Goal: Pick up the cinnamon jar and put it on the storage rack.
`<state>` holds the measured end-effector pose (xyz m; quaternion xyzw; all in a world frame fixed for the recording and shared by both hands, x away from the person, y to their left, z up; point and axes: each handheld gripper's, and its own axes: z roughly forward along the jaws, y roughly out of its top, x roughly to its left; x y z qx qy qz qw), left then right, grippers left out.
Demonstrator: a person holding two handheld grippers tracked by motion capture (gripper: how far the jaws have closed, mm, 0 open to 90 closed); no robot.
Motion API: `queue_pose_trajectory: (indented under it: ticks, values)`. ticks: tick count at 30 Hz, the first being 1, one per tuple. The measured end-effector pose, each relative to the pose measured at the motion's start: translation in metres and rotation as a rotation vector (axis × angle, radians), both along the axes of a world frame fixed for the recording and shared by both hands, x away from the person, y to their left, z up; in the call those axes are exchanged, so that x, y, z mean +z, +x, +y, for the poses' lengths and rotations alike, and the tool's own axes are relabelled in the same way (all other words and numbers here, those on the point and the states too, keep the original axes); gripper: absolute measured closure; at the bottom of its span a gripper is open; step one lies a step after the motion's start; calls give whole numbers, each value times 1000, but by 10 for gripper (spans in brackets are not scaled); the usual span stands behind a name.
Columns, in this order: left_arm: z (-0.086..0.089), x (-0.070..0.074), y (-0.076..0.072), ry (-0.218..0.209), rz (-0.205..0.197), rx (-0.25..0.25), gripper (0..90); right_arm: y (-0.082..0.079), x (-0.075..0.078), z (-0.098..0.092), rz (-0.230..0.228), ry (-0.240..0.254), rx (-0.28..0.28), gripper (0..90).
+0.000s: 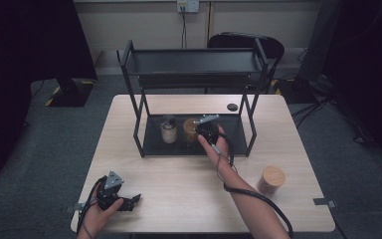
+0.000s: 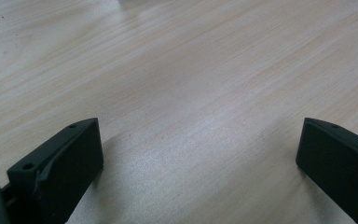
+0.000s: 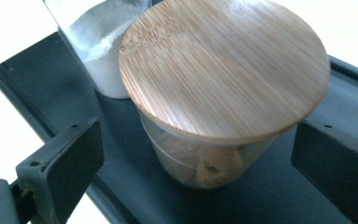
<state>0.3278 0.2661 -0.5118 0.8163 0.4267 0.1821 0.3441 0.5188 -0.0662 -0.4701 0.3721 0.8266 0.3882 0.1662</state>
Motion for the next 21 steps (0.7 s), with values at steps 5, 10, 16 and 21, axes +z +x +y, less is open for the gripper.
queue_pose_trajectory:
  ticks: [5,10,16,21]
  values:
    - [0,0,0,0,0,0,0,-4,2,-3,5,-4,-7,19]
    - [0,0,0,0,0,0,0,-9,3,-6,-4,-14,-6,18]
    - [0,0,0,0,0,0,0,-18,4,-8,-6,-17,5,21]
    - [0,0,0,0,0,0,0,-26,3,-10,-7,-28,9,24]
